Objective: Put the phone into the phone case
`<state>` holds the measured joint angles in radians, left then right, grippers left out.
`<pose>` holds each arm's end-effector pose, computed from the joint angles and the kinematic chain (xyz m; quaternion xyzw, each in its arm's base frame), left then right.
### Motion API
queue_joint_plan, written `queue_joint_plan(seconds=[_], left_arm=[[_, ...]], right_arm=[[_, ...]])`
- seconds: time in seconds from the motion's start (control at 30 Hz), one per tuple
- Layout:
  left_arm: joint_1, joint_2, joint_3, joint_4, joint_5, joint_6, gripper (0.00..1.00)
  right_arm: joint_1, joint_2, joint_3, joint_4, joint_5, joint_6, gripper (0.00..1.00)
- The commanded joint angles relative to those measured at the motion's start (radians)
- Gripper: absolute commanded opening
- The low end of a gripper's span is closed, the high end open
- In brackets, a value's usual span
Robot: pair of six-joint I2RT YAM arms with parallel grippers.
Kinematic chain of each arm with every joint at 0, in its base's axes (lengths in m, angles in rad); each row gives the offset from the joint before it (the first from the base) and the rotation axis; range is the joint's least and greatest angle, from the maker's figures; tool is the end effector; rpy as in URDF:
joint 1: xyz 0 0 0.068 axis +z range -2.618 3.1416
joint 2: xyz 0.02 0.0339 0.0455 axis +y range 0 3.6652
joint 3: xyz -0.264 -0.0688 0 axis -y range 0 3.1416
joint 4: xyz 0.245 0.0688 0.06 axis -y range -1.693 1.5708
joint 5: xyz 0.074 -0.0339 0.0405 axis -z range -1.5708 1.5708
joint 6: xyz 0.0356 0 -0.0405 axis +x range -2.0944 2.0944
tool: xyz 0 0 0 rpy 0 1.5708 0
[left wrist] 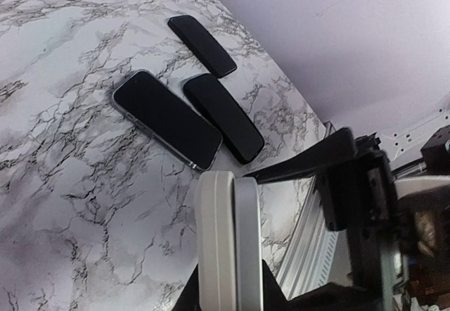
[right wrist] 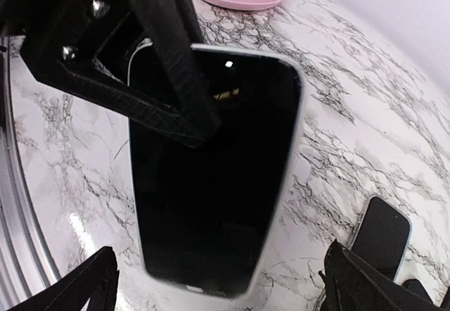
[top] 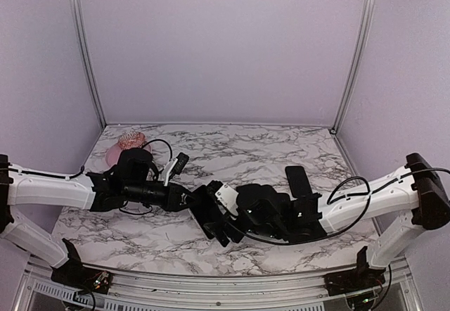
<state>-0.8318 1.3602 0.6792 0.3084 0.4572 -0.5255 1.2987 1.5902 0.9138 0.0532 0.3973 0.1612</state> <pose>0.1848 -0.2261 0.2255 0.2490 0.7755 -0.4905 0.3100 0.1048 0.3243 0.2085 -0.3940 0.7835 0.1674 0.4504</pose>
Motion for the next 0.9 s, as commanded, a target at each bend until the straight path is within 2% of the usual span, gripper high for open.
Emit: queue_joint_plan(seconds=[0.0, 0.07, 0.17, 0.33, 0.47, 0.63, 0.7, 0.77, 0.87], left_arm=[[-0.056, -0.003, 0.006, -0.078, -0.066, 0.250, 0.00], [-0.104, -0.009, 0.030, -0.122, -0.107, 0.364, 0.00], [-0.141, -0.025, 0.038, -0.151, -0.127, 0.505, 0.00], [-0.159, -0.017, 0.054, -0.216, -0.165, 0.645, 0.00], [-0.189, 0.028, 0.093, -0.271, -0.183, 0.691, 0.00], [-0.234, 0.067, 0.144, -0.307, -0.176, 0.736, 0.04], [-0.234, 0.069, 0.144, -0.321, -0.179, 0.748, 0.06], [-0.234, 0.069, 0.147, -0.342, -0.179, 0.759, 0.08], [-0.236, 0.069, 0.153, -0.343, -0.170, 0.763, 0.09]], right_arm=[[-0.098, -0.164, -0.107, 0.099, -0.339, -0.095, 0.99], [-0.177, -0.214, -0.163, 0.166, -0.603, -0.134, 0.99], [-0.245, -0.240, -0.187, 0.245, -0.773, -0.195, 0.96], [-0.287, -0.182, -0.152, 0.251, -0.848, -0.275, 0.89], [-0.289, -0.120, -0.121, 0.254, -0.915, -0.302, 0.88], [-0.301, -0.117, -0.132, 0.285, -0.988, -0.286, 0.87], [-0.308, -0.115, -0.141, 0.301, -0.996, -0.276, 0.80], [-0.325, -0.108, -0.144, 0.320, -1.022, -0.262, 0.67], [-0.353, -0.082, -0.138, 0.359, -1.075, -0.230, 0.62]])
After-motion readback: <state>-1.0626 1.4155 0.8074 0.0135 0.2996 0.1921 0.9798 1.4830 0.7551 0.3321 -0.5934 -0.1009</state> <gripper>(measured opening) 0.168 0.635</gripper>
